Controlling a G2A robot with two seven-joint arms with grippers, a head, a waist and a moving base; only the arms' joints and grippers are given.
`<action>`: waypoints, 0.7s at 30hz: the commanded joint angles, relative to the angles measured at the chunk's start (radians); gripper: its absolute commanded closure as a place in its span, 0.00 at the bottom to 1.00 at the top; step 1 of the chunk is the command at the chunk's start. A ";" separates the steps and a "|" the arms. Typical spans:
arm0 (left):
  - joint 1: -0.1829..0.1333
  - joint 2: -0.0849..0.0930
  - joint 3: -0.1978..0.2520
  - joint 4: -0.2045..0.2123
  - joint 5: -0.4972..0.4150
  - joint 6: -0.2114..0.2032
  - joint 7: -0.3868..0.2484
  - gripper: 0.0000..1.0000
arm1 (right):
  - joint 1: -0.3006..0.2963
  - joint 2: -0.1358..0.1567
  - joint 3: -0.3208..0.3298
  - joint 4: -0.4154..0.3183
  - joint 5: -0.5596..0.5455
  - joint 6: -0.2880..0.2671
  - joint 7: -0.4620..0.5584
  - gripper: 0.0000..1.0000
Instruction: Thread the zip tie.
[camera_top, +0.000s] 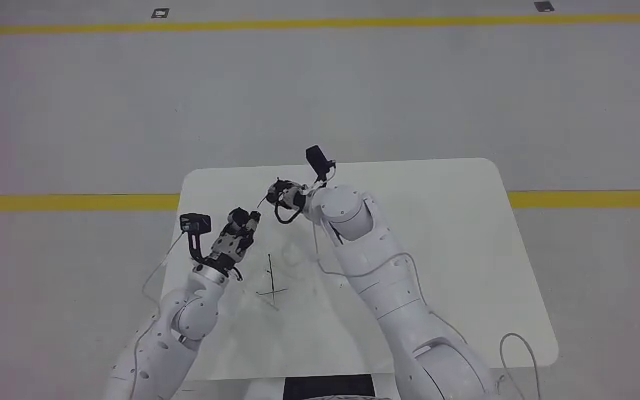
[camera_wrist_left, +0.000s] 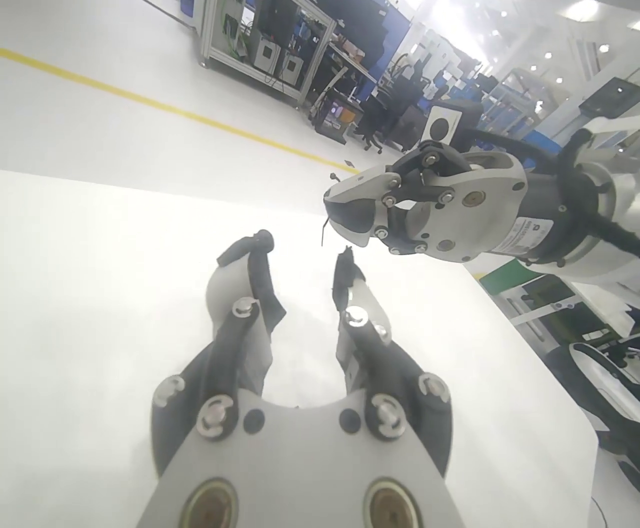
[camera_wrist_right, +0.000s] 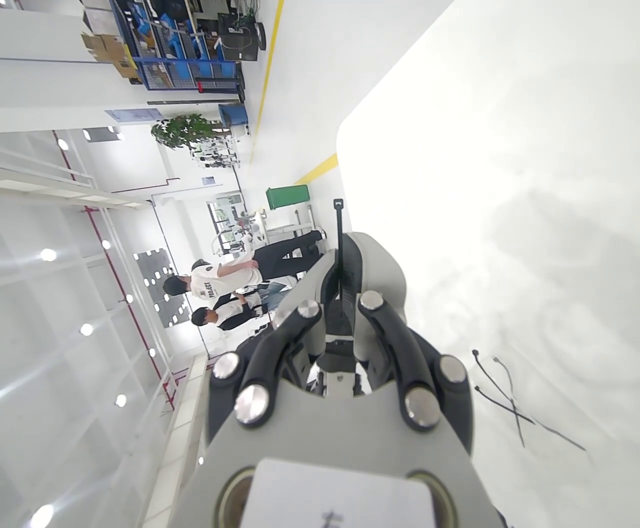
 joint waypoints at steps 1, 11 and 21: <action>-0.001 -0.001 0.002 0.001 0.007 0.002 0.003 0.81 | 0.000 0.002 -0.006 -0.002 0.003 0.000 0.002 1.00; -0.004 -0.004 0.007 0.006 0.015 -0.001 0.007 0.78 | 0.000 0.012 -0.037 -0.005 0.018 -0.001 0.000 1.00; -0.002 -0.006 0.005 0.006 0.011 -0.010 0.006 0.75 | 0.011 0.021 -0.071 0.010 0.033 -0.003 0.014 1.00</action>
